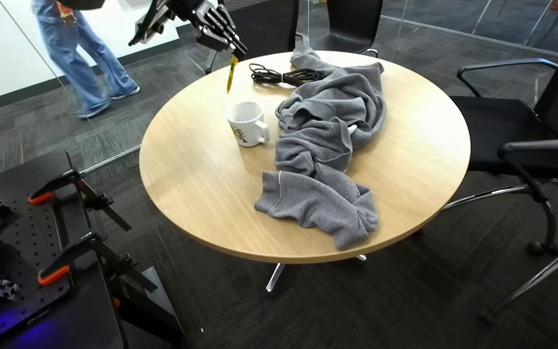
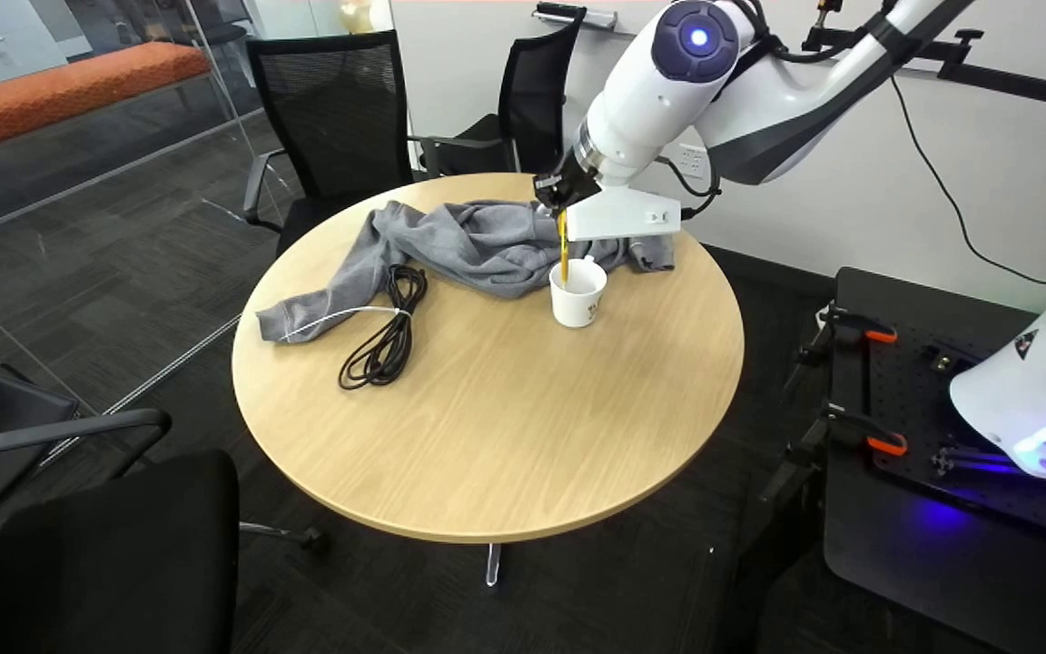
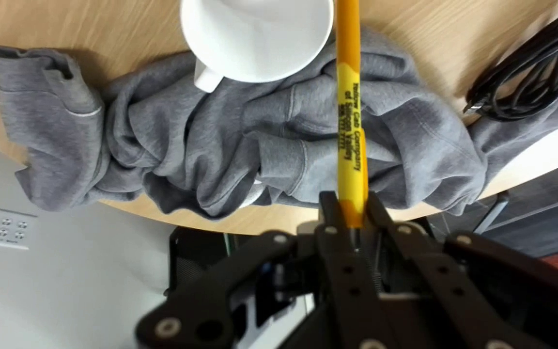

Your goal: Move the pen out of the cup and put it on the table

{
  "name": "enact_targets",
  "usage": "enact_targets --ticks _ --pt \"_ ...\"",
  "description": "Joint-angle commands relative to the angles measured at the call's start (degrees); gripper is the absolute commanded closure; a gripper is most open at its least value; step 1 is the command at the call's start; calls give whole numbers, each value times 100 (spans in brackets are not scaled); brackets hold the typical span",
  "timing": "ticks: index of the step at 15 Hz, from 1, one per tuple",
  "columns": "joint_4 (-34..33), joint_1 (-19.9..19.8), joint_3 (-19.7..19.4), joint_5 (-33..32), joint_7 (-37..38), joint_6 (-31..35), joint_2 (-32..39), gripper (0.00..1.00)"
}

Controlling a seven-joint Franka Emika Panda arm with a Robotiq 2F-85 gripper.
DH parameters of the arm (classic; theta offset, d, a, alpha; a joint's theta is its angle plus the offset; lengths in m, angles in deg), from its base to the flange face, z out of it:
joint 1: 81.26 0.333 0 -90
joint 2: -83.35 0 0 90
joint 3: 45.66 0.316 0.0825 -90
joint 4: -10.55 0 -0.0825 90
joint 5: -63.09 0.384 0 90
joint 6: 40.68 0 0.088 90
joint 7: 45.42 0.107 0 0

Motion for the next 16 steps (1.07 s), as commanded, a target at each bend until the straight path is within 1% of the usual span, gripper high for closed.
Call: enact_targets --ticks 1,4,8,11,13,16 --pt "403 -58 144 109 -694 402 -384 96" --pt "458 -114 363 627 -1701 585 -298 96" --pt "388 -213 818 1889 -3414 402 -46 96" --pt "207 -388 1240 2937 -4746 157 211 96" --pt "-16 -561 1529 3488 -5479 -157 420 96" --pt "-445 -581 1587 4102 -6347 -676 775 96"
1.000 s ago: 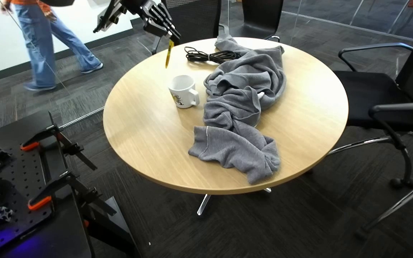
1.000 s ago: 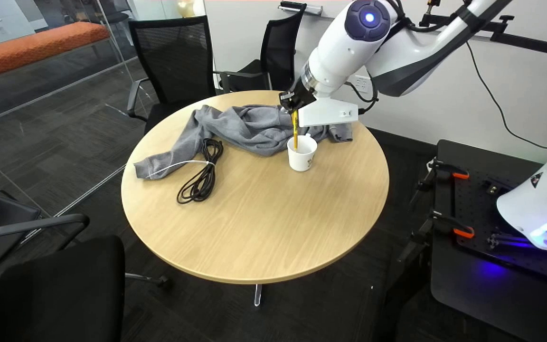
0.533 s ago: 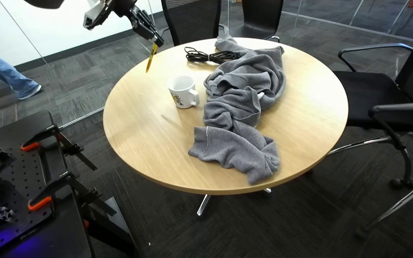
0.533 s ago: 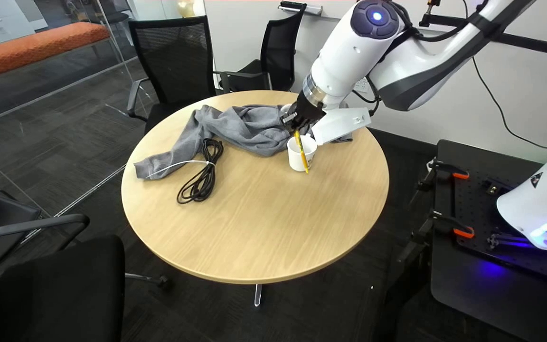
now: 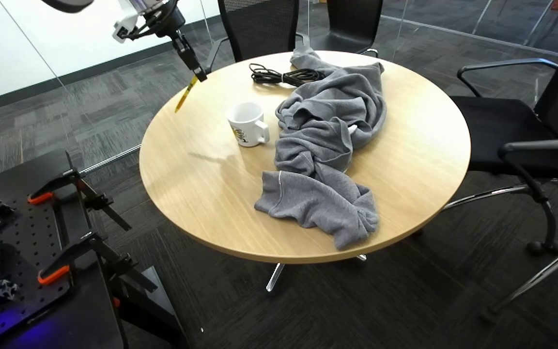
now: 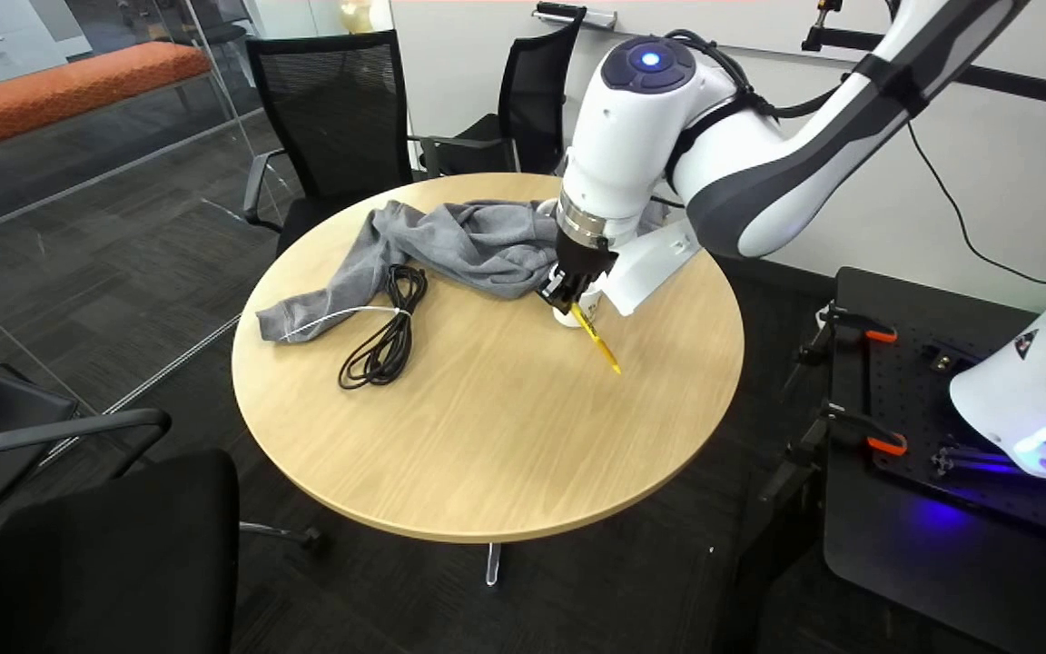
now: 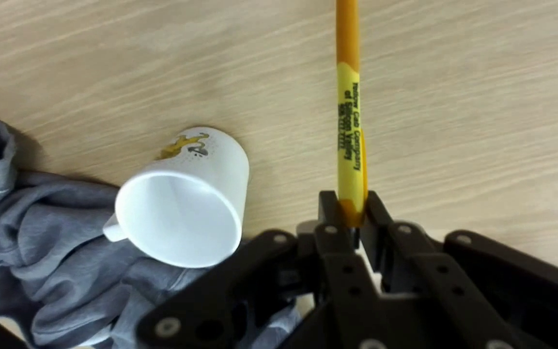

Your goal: Move the pen out of the cup and put it on the table

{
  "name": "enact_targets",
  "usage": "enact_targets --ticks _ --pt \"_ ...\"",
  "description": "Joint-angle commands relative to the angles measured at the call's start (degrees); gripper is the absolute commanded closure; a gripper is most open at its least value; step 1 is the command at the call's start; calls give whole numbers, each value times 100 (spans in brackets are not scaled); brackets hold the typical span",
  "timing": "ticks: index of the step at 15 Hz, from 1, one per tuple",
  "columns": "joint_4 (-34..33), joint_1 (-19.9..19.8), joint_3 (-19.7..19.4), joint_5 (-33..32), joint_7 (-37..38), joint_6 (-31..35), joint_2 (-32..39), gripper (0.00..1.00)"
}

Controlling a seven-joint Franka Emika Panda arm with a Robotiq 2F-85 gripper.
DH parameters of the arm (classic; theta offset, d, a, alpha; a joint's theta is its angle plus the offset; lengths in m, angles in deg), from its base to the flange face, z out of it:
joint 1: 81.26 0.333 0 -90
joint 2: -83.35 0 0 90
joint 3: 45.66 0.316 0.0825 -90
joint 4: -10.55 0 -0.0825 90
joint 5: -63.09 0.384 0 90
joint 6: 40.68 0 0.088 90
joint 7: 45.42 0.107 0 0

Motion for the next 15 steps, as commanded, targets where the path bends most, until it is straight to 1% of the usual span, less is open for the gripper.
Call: enact_targets --ticks 1,4,8,11,15 --pt "-660 -145 142 626 -1013 -656 471 96" --pt "-1059 -158 89 966 -1624 -939 819 96" --pt "-1404 -192 49 1282 -2266 -995 1283 96" --pt "-1543 -160 -9 1404 -2597 -898 1586 96" --pt "-1738 -118 -74 1585 -2796 -926 1883 96"
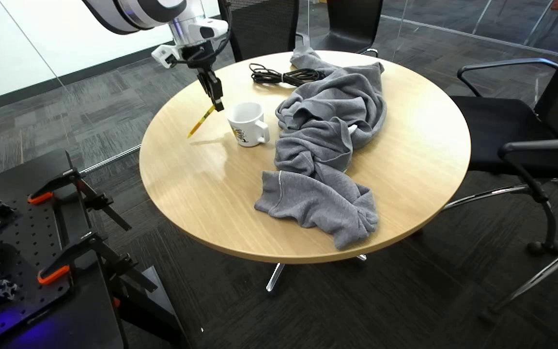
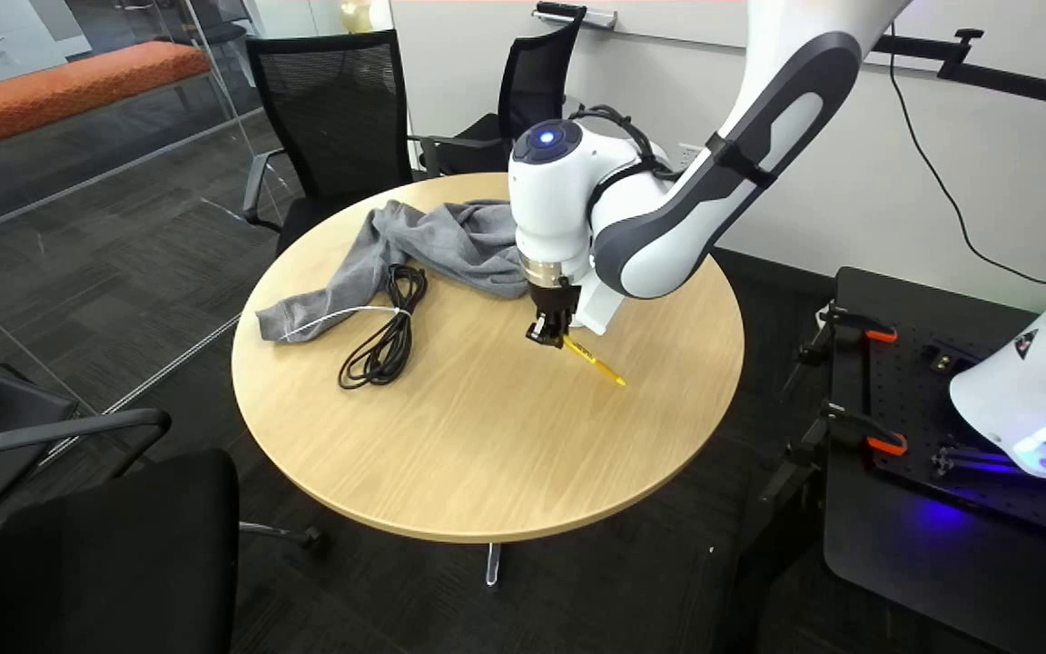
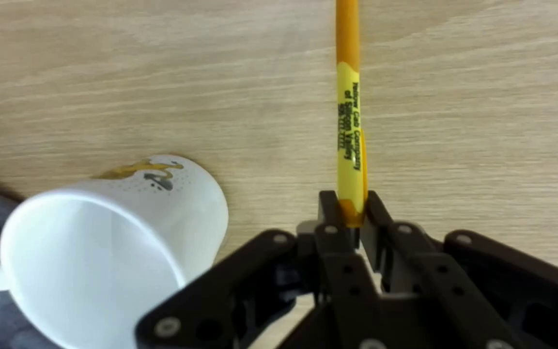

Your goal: Move the pen out of the cup and put it on the table

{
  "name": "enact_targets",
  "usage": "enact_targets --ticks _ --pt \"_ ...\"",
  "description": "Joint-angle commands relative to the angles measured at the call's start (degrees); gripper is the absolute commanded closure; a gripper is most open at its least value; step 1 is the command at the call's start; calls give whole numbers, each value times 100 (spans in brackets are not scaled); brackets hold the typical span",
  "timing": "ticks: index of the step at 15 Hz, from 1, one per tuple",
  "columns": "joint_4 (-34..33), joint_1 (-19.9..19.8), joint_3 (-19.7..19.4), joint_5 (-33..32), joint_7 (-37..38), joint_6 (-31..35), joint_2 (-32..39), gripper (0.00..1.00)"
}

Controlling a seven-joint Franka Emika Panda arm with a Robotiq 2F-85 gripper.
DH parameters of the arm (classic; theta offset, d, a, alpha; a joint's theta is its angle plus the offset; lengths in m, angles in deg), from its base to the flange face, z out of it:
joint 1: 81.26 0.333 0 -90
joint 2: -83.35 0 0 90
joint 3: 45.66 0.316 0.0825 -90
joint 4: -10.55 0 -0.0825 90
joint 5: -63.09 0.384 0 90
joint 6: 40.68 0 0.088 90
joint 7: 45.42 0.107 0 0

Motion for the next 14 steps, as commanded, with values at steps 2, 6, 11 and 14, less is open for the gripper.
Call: enact_targets --ticks 2,6,11,14 --pt "-368 57 -92 316 -329 -176 318 96" --pt "-372 102 -128 422 -378 -138 316 43" --pt "241 456 -419 152 36 292 -308 6" --pt "747 748 -684 -78 302 739 -828 0"
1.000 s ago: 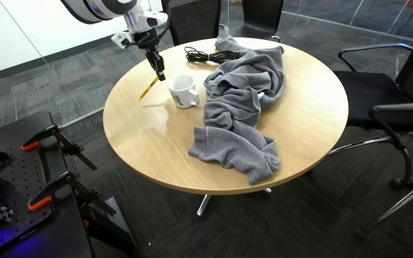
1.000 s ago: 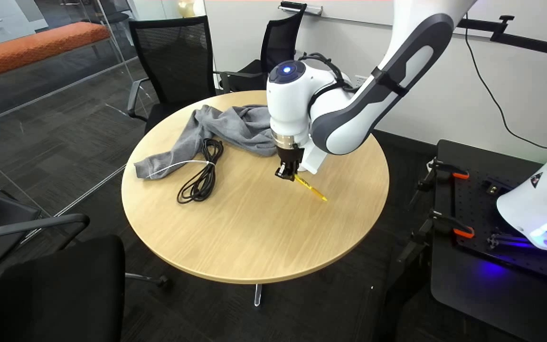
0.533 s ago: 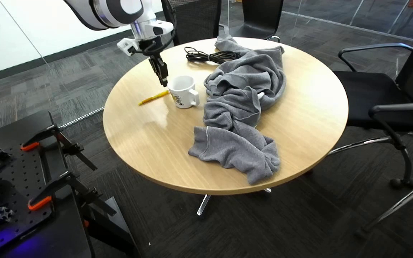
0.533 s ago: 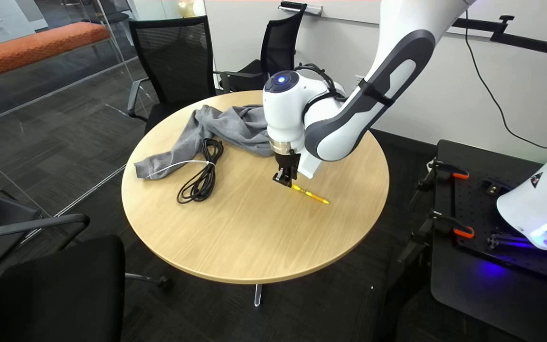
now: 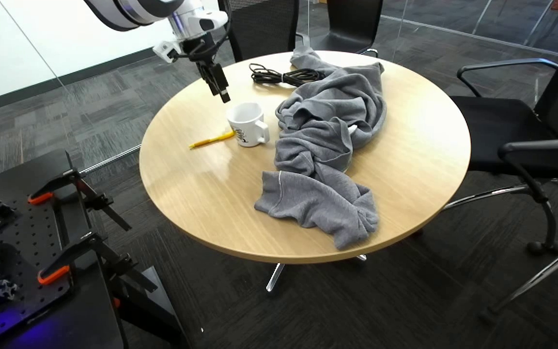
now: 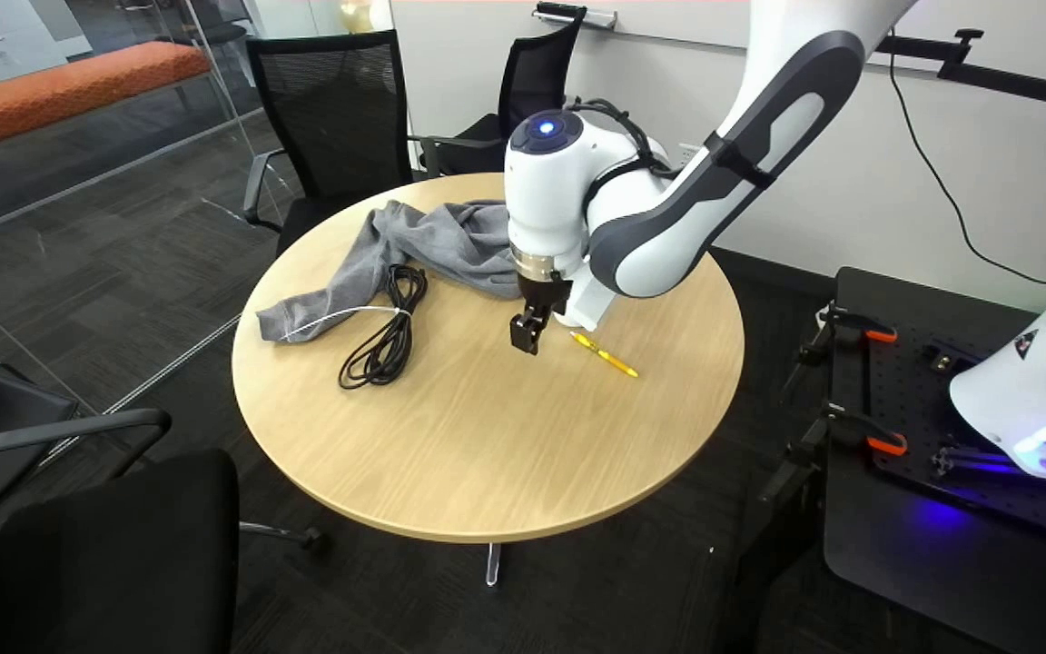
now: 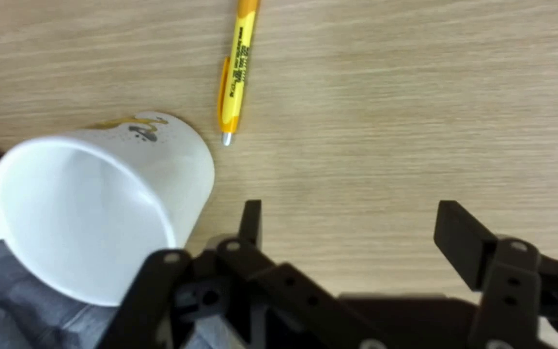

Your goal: Move the pen out of the cup and put it on the table

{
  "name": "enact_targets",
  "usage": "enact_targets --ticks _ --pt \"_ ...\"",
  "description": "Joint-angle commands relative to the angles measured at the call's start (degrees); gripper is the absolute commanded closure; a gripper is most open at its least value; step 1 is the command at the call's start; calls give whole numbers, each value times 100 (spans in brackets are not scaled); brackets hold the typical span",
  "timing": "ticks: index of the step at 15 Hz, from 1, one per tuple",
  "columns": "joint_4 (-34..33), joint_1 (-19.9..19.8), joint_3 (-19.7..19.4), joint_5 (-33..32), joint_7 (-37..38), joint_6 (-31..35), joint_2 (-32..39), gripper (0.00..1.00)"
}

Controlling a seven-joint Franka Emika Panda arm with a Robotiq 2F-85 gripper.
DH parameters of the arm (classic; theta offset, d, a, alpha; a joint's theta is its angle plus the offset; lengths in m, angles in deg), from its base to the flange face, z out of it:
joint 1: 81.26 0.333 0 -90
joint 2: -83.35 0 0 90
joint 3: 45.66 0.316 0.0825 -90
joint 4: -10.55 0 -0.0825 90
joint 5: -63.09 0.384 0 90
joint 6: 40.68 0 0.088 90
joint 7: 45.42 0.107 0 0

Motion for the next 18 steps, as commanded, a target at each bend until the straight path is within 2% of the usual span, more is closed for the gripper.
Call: enact_targets --ticks 1,4,9,12,13,18 --pt "911 426 -398 -335 458 567 -890 0" --pt "1427 763 -760 -866 1079 970 -1437 0" --pt "2055 1204 -1290 -2269 2365 1309 -2186 0" --pt "2294 1258 -1381 -2863 2884 1380 -2501 0" --pt "1955 1121 -1211 -2571 2585 1212 -2149 0" --pt "2142 1163 -1256 -2731 2734 1245 -2355 0"
